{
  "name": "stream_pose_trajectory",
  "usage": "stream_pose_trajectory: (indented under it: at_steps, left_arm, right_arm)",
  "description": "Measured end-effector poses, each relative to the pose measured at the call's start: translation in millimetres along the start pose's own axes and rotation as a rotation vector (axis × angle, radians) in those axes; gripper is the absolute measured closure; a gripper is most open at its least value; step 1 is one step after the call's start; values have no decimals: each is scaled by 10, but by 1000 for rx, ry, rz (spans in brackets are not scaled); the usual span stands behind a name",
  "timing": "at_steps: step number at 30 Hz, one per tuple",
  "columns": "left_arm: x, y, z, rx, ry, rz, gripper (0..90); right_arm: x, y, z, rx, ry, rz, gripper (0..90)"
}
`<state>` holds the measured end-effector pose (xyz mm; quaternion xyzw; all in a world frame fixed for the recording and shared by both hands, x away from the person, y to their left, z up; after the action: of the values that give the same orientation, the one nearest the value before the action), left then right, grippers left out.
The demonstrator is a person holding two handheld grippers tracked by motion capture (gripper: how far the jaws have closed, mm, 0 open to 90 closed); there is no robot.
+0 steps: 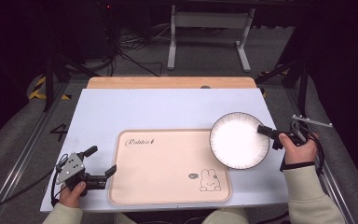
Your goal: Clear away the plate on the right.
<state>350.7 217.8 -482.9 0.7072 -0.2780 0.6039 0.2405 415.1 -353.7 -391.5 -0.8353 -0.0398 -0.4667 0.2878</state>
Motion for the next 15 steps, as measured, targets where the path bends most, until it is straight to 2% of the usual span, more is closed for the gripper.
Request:
stream_pose_trajectory:
  at_steps: [1, 2, 4, 6, 15]
  left_arm:
    - [0, 0, 0, 0, 0, 0, 3]
    - [0, -2, 0, 0, 0, 4, 2]
    - [0, -1, 1, 0, -1, 5, 2]
    - [0, 3, 1, 0, 0, 1, 2]
    - [0, 3, 2, 0, -1, 3, 3]
  right_arm:
    - [0, 0, 0, 0, 0, 0, 845]
    - [15, -69, 39, 18, 1, -4, 845]
    - [19, -92, 51, 21, -1, -5, 845]
    - [35, -183, 107, 38, -5, -7, 845]
    - [59, -379, 243, 81, -20, -18, 844]
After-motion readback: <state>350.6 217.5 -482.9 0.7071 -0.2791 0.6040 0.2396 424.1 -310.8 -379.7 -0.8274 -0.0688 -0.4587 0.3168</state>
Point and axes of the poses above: each handheld gripper's, and its own axes: z roughly forward along the jaws, x roughly out of its top, y roughly to its right, the point moved 5 cm from there along z, roughly forward along the jaws, and after that the axes turned 5 degrees about y, right-handed, at the moved point
